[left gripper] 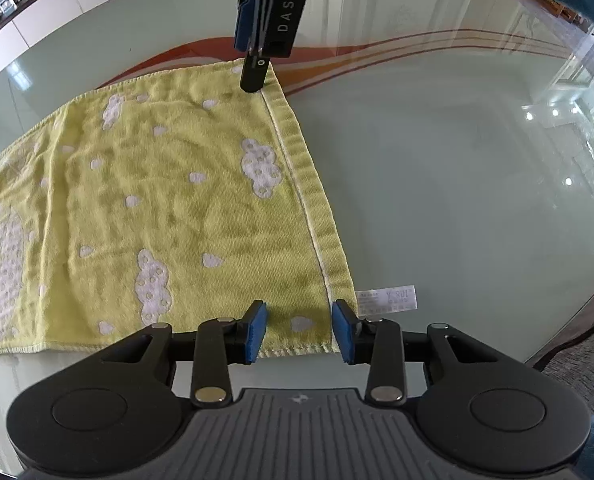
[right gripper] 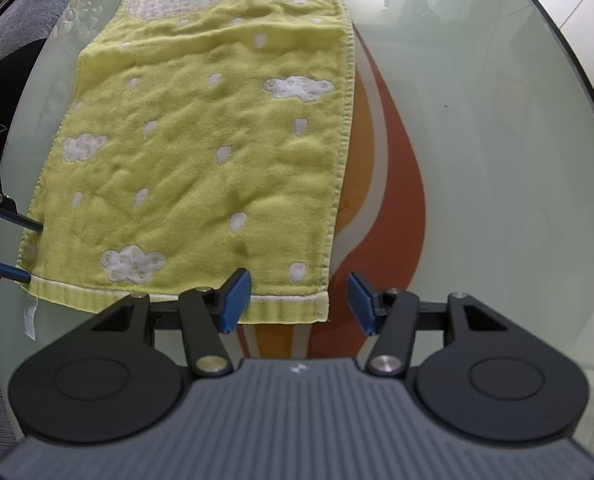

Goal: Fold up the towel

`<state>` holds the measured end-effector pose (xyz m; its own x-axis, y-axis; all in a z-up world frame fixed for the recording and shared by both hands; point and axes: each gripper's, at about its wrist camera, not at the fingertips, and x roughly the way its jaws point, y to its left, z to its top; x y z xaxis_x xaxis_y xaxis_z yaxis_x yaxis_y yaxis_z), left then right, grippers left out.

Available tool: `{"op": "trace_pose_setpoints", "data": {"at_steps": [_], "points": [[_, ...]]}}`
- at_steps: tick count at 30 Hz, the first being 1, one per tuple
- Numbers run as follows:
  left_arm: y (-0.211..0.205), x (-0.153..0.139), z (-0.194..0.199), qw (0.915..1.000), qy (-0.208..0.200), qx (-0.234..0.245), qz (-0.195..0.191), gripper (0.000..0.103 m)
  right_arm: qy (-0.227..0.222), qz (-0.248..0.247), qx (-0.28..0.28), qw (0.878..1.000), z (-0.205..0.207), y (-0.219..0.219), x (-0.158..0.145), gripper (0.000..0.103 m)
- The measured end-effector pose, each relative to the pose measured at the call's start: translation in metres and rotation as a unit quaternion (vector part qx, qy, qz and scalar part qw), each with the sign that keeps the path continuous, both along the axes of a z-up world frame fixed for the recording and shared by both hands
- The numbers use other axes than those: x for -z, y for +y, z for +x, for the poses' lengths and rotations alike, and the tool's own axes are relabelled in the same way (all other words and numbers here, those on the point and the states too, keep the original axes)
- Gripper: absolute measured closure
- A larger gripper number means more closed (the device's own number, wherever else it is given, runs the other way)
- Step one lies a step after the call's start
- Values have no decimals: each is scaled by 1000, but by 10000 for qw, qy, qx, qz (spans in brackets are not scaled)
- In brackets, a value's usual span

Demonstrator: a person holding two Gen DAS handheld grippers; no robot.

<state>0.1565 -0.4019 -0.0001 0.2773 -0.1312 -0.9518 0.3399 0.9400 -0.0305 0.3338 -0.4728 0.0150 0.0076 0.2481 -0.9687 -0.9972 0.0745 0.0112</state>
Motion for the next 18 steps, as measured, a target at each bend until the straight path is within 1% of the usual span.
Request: {"op": "trace_pose_setpoints", "data": {"at_steps": [1, 2, 3, 4, 6, 8, 10, 18], "points": [[0, 0, 0, 10000, 12, 2, -23, 73, 26, 25, -31, 10000, -2, 0, -1, 65], [0, 0, 0, 10000, 28, 5, -56, 76, 28, 28, -49, 10000, -3, 1, -1, 69], [0, 0, 0, 9999, 50, 13, -105, 84, 43, 27, -67, 10000, -5, 1, -1, 71], [-1, 0, 0, 9999, 68, 21, -139, 93, 58, 27, -83, 9999, -6, 1, -2, 75], [-2, 0, -1, 9997, 113, 49, -189, 98, 97, 19, -77, 9999, -7, 2, -2, 80], [-2, 1, -1, 9997, 120, 58, -197, 101, 126, -1, -81, 9999, -8, 4, -2, 85], [0, 1, 0, 9996, 149, 44, -230, 103, 144, -22, -108, 9998, -8, 6, -3, 87], [7, -2, -2, 9994, 161, 61, -316, 103, 150, -96, -83, 9998, -7, 9, -5, 87]]}}
